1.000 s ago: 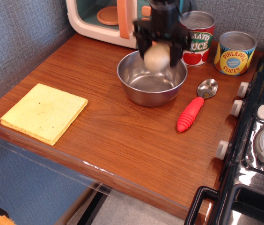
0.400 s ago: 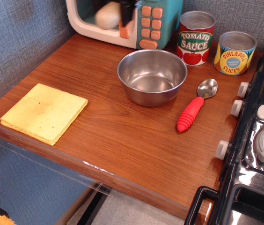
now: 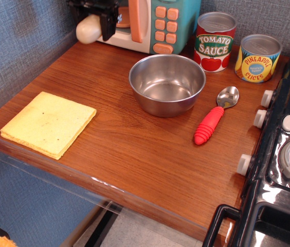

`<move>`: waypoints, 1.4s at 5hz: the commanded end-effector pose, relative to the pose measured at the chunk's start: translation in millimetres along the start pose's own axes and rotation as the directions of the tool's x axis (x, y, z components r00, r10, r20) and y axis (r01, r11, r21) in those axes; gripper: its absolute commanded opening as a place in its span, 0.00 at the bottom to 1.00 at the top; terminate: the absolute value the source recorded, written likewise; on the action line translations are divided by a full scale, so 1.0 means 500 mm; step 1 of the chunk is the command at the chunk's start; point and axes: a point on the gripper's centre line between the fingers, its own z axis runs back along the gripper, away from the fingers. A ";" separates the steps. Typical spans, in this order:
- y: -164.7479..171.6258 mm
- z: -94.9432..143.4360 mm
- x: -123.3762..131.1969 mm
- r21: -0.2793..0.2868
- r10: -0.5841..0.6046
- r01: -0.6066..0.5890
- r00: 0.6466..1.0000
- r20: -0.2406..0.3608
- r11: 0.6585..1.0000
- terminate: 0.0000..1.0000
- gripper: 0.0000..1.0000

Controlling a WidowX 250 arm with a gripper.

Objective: Move the potato from the pot to the left in front of microwave

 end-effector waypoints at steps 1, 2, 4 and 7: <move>0.026 -0.040 -0.022 0.087 -0.020 0.023 0.999 -0.042 0.996 0.00 0.00; 0.032 -0.053 -0.023 0.092 -0.013 0.017 0.999 -0.050 0.996 0.00 0.00; 0.037 -0.031 -0.025 0.101 0.000 0.003 1.000 -0.021 0.995 0.00 1.00; 0.043 0.148 -0.009 0.076 -0.001 -0.009 0.991 0.137 0.997 0.00 1.00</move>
